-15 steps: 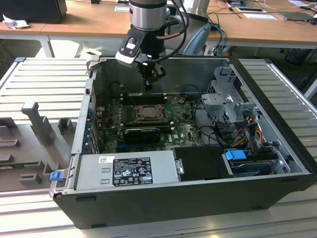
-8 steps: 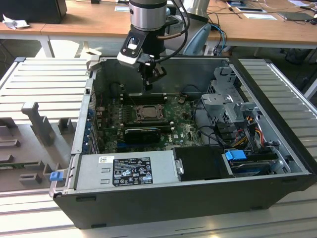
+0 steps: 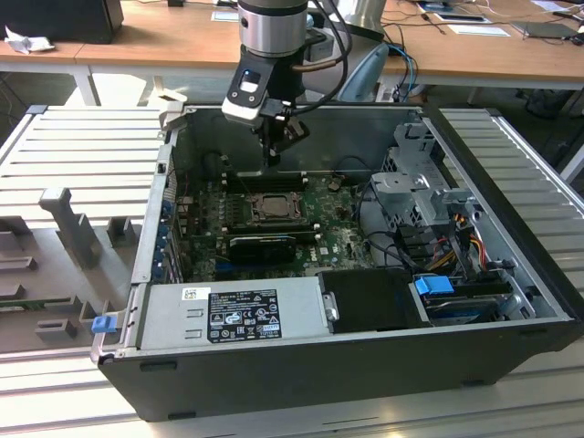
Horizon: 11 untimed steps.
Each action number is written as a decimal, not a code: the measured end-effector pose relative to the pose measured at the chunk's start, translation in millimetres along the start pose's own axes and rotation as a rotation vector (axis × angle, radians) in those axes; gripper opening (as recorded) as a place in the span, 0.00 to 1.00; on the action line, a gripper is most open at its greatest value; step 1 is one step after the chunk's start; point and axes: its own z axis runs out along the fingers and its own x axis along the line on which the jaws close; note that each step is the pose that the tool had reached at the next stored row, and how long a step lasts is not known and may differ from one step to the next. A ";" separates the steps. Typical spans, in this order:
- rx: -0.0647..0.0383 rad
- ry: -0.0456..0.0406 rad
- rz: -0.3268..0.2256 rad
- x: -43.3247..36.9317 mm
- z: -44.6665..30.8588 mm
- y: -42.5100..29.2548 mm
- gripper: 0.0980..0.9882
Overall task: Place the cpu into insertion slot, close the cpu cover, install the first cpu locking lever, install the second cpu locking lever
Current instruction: 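Install the first cpu locking lever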
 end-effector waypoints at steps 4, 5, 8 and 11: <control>0.001 0.0017 -0.035 0.0 0.0 0.0 0.01; 0.001 0.0022 -0.046 0.0 0.0 0.0 0.01; 0.002 0.0033 -0.066 0.0 0.0 0.0 0.01; 0.002 0.0045 -0.092 0.0 0.0 0.0 0.01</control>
